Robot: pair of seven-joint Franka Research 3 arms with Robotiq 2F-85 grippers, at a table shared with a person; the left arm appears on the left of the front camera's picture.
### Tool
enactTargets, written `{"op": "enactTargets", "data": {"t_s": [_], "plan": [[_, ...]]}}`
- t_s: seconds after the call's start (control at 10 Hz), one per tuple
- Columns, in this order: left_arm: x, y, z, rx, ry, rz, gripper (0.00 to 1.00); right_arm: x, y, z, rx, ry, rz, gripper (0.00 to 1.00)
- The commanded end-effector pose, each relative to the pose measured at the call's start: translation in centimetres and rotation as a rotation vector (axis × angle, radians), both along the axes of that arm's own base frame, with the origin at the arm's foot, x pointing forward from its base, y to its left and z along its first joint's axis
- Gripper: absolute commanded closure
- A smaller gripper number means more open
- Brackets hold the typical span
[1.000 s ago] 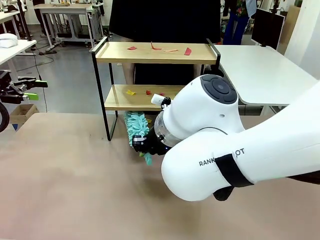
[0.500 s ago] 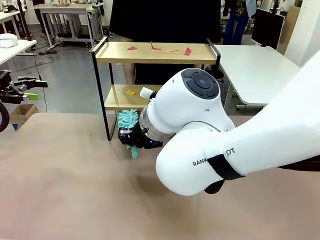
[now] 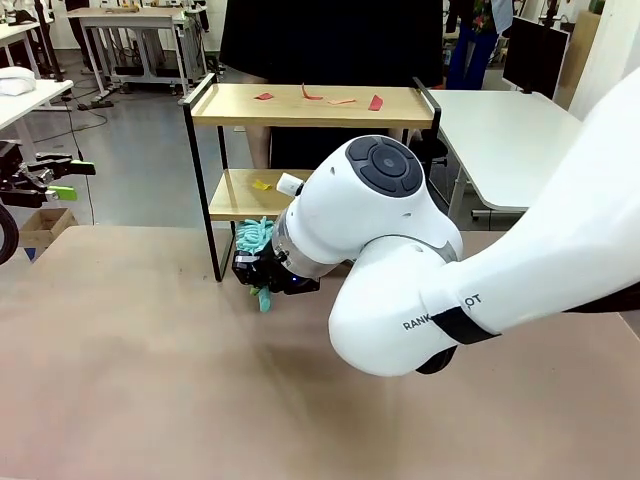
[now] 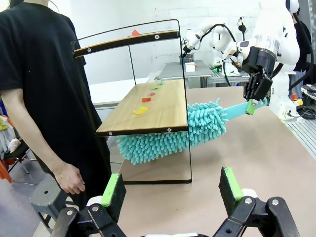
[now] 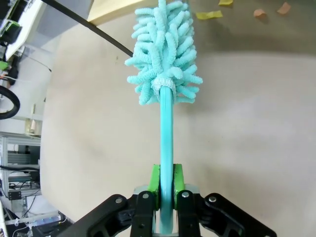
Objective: Clean the shelf.
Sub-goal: Clean the specific section of the Shelf indicated by the human with the Duster.
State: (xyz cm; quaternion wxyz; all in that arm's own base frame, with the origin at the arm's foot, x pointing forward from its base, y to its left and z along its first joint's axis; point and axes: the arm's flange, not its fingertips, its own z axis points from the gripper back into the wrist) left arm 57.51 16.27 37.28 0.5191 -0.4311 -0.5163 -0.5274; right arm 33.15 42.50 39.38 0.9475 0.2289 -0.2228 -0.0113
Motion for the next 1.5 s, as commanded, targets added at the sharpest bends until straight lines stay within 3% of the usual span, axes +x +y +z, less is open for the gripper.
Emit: {"op": "enactTargets", "data": {"t_s": [0.0, 0.1, 0.2, 0.3, 0.4, 0.8, 1.4], "plan": [[-0.2, 0.0, 0.2, 0.008, -0.009, -0.009, 0.0, 4.0, 7.6, -6.1, 0.017, 0.001, -0.043, 0.86], [-0.2, 0.0, 0.2, 0.008, -0.009, -0.009, 0.0, 4.2, 7.3, -6.0, 0.008, 0.079, -0.015, 0.86], [-0.2, 0.0, 0.2, 0.008, -0.009, -0.009, 0.0, 0.3, 0.1, -0.2, 0.006, 0.007, -0.002, 0.86], [-0.2, 0.0, 0.2, 0.008, -0.009, -0.009, 0.0, 0.3, 0.1, -0.2, 0.006, 0.007, -0.002, 0.86], [-0.2, 0.0, 0.2, 0.008, -0.009, -0.009, 0.0, 0.8, 0.4, -1.0, 0.004, 0.049, 0.0, 0.86], [-0.2, 0.0, 0.2, 0.008, -0.009, -0.009, 0.0, 1.5, 3.2, -3.5, 0.016, -0.057, -0.094, 0.86], [-0.2, 0.0, 0.2, 0.008, -0.009, -0.009, 0.0, 2.3, 6.2, -7.0, 0.015, -0.087, -0.08, 0.86]]}}
